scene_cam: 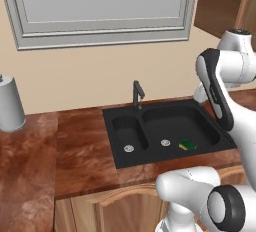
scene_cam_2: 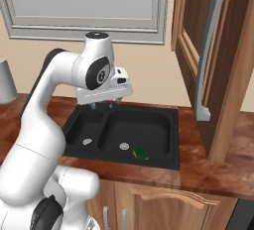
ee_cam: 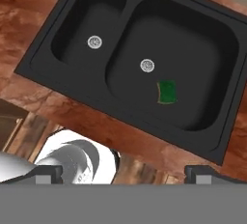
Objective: Pick up the sponge and sponge from the sink, and place them back in the cabinet, and close the cabinet doors.
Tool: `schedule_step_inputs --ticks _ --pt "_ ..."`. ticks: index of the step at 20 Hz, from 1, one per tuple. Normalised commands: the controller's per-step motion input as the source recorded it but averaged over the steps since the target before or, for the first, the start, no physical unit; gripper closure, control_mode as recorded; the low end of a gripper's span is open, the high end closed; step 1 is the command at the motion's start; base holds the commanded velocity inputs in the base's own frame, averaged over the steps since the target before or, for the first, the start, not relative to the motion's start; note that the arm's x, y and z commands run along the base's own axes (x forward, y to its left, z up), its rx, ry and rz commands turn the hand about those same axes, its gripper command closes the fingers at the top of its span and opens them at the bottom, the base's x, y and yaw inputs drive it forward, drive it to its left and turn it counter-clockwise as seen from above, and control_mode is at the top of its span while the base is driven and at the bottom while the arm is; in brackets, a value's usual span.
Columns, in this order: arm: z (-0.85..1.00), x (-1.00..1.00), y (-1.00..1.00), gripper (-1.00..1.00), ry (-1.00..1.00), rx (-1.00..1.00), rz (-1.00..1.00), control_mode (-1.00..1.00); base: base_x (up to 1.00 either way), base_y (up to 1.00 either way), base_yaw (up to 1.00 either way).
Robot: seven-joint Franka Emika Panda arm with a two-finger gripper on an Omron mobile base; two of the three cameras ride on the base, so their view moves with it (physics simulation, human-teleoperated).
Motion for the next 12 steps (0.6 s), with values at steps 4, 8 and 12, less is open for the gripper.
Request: schedule_step_inputs --ticks 4,8,12 --pt "-0.22 0.39 -0.04 -1.0 0.0 0.0 0.06 -1.0 0.0 0.0 0.0" --pt "-0.24 0.32 -0.12 -1.0 0.0 0.0 0.06 -1.0 0.0 0.0 0.0" --pt "-0.25 0.3 -0.12 -1.0 0.0 -0.03 0.05 -1.0 0.0 0.0 0.0"
